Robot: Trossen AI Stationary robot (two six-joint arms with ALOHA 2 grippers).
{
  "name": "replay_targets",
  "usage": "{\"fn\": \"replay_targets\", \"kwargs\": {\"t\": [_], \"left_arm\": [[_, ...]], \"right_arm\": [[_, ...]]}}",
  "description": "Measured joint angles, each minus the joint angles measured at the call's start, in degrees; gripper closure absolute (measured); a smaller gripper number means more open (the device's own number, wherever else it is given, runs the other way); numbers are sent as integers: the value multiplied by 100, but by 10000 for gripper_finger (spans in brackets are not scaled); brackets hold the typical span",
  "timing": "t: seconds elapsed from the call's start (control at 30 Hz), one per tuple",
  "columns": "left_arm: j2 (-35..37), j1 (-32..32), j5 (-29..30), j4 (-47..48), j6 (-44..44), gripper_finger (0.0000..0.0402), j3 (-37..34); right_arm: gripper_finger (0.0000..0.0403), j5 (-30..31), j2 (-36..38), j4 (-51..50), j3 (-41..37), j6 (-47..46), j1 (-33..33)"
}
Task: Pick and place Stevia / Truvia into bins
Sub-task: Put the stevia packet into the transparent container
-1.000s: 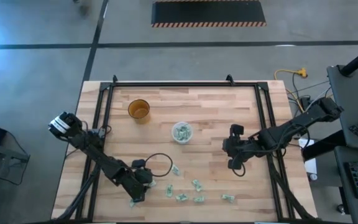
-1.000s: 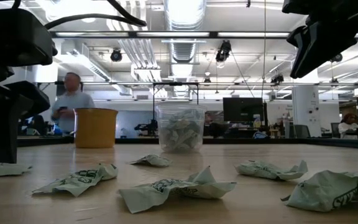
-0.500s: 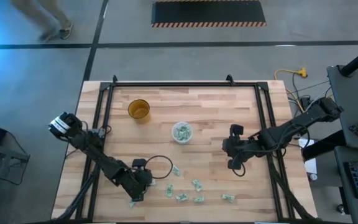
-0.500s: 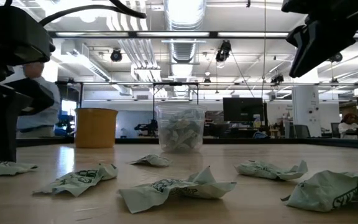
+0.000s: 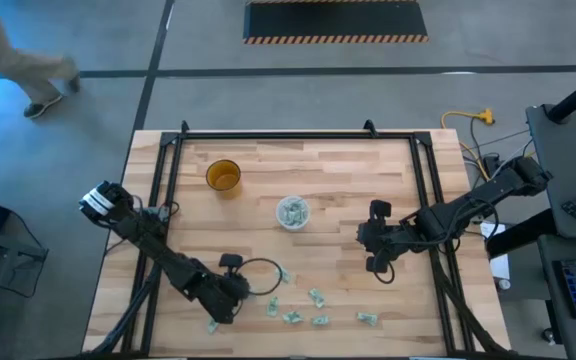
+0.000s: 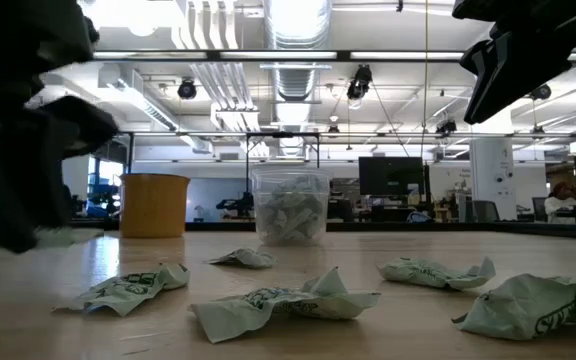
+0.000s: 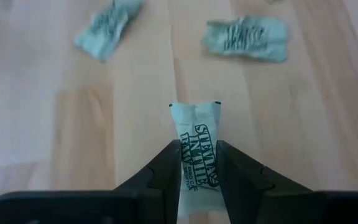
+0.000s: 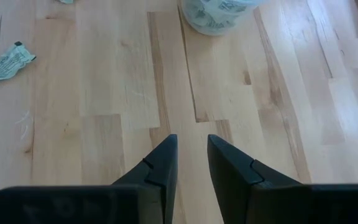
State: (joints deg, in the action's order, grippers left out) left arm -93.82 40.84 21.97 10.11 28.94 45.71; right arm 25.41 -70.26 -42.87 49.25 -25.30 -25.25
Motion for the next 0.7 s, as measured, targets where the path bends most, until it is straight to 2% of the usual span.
{"fn": "replay_targets", "kwargs": {"t": [0.13,0.3,0.4,0.7], "left_arm": [[0,-2,472,2,-629,321,163],[4,-95,1882,-4,-1623,321,365],[9,-309,2476,-10,-2085,321,496],[11,-1461,2641,-420,-3553,321,841]], "right_arm": [[329,2,0,8,0,24,2],[335,2,0,26,-4,44,1],[334,2,0,31,-4,44,1],[324,4,0,172,-13,237,2]]}}
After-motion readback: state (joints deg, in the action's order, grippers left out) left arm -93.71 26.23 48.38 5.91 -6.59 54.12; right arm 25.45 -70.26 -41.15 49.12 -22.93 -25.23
